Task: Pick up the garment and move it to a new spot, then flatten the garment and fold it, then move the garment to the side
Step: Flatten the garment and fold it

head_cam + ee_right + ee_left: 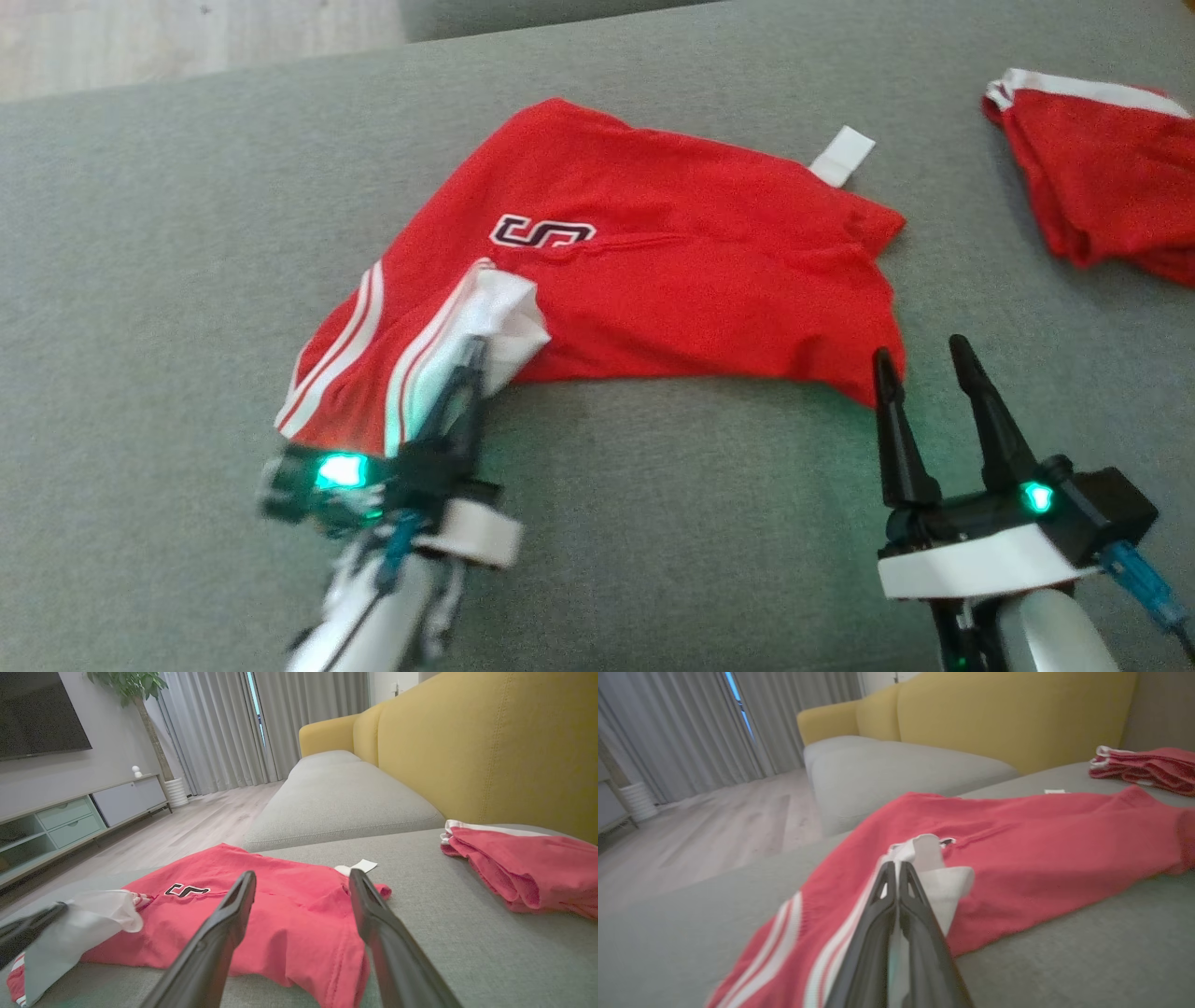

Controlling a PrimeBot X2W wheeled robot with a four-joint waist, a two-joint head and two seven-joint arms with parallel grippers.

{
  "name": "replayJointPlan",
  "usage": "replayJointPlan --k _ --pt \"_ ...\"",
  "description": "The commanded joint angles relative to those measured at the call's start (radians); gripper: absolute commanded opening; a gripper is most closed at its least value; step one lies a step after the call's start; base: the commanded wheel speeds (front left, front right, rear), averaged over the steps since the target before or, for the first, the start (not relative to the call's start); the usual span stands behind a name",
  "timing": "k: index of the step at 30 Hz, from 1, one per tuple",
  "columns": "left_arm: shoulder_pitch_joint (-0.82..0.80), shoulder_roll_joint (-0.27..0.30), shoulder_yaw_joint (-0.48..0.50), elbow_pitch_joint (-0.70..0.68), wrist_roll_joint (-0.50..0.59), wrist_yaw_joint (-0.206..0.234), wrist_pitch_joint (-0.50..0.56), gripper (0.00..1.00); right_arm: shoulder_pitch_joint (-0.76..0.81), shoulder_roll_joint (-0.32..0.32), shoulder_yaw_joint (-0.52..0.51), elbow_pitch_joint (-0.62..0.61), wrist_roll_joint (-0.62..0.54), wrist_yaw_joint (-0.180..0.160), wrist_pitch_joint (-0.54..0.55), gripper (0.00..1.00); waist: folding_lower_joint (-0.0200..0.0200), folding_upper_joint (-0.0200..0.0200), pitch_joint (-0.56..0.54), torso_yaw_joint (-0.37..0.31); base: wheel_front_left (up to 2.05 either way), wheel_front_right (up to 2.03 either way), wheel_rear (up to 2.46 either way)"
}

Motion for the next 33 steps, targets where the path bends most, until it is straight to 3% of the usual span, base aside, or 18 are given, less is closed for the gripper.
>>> replayJointPlan --k 1,6,13,21,28,33 --pt "-0.002 0.036 0.052 -0.053 -0.003 0.016 -0.005 0.00 0.003 -0.005 0.017 -0.031 0.006 -0.001 -0.004 1.00 0.0000 0.0000 -0.006 0.015 0.00 0.00 0.00" --pt "0.099 0.143 0.163 -0.294 0.001 0.091 -0.005 0.00 -0.025 -0.025 -0.009 -0.012 0.003 -0.001 -0.004 1.00 0.0000 0.0000 0.009 0.068 0.00 0.00 0.00" --pt "0.139 0.226 0.284 -0.429 -0.035 0.109 -0.005 0.00 -0.127 -0.159 0.011 0.100 0.073 -0.001 -0.004 1.00 0.0000 0.0000 0.045 0.131 0.00 0.00 0.00" --pt "0.104 0.222 0.306 -0.427 -0.049 0.092 -0.005 0.00 -0.301 -0.321 0.175 0.234 0.237 -0.001 0.117 1.00 0.0000 0.0000 0.070 0.155 0.00 0.00 0.00" --pt "0.082 0.199 0.284 -0.402 -0.041 0.079 -0.005 0.00 -0.405 -0.373 0.311 0.310 0.303 -0.001 0.245 1.00 0.0000 0.0000 0.087 0.180 0.00 0.00 0.00" --pt "0.063 0.188 0.278 -0.389 -0.037 0.068 -0.005 0.00 -0.441 -0.386 0.364 0.359 0.331 -0.001 0.269 1.00 0.0000 0.0000 0.096 0.196 0.00 0.00 0.00"
